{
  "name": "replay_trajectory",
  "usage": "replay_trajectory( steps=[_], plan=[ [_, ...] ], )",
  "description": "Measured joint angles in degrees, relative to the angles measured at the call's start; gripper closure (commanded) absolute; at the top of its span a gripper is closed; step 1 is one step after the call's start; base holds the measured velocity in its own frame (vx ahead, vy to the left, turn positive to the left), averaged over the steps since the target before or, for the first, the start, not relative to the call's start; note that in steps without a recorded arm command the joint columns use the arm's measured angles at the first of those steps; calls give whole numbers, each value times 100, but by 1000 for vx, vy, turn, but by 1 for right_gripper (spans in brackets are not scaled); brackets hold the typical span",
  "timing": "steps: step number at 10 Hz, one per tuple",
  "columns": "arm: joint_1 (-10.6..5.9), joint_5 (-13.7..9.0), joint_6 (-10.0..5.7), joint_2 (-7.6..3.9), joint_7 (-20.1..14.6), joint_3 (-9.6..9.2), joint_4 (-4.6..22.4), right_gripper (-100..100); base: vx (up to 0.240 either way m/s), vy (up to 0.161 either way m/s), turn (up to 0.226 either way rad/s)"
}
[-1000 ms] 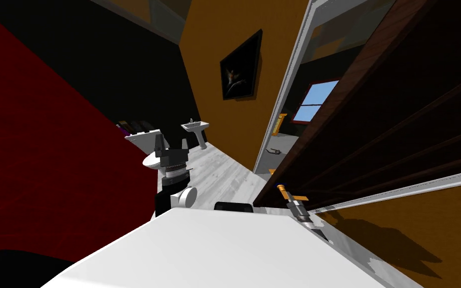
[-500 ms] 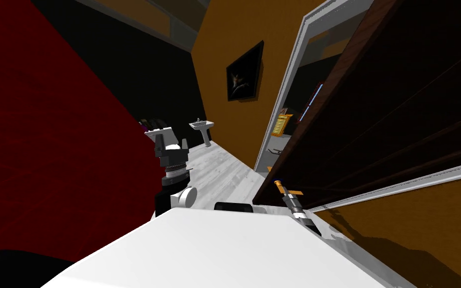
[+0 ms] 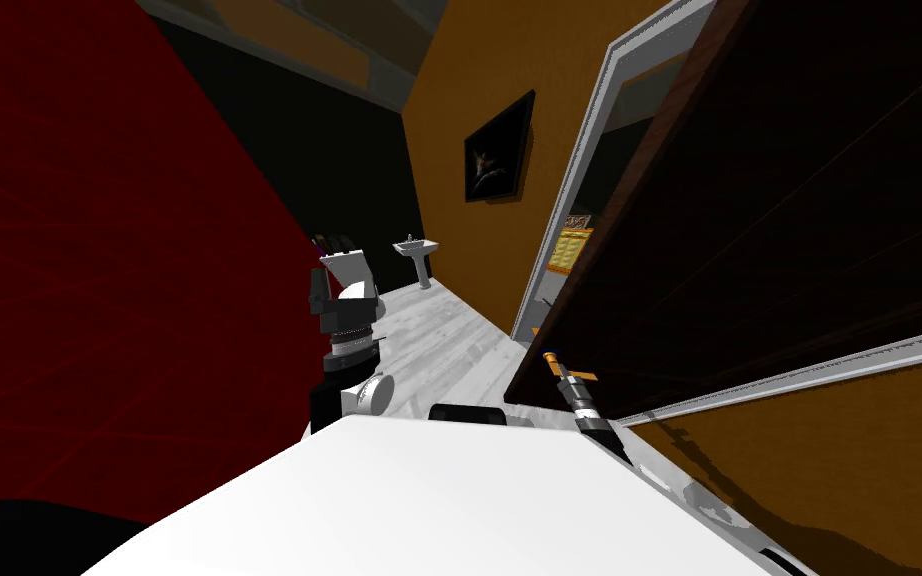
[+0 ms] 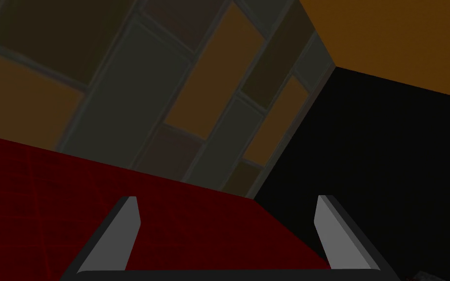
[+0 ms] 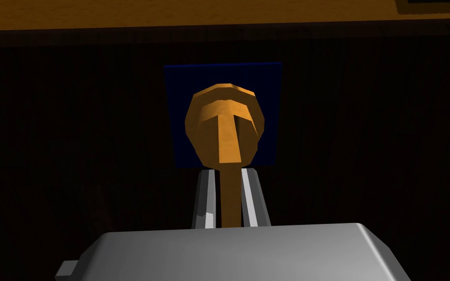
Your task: Pull the door open
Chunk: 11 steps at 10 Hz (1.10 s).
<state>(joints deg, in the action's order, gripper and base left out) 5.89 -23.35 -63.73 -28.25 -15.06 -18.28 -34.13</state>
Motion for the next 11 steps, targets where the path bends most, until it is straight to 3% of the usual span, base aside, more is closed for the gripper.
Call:
replay_trajectory(
  steps=[1,4,5,9,11],
  plan=[
    [-152,74,-7,78,-21,78,205,100,-193,-60,183],
    [-373,236,279,210,41,347,190,100,-199,-74,144],
    [-506,304,328,276,41,422,295,100,-236,-78,149],
    [-661,508,733,433,128,737,165,100,-201,-44,107],
    [-799,595,836,518,149,857,240,100,-169,-71,93]
  ],
)
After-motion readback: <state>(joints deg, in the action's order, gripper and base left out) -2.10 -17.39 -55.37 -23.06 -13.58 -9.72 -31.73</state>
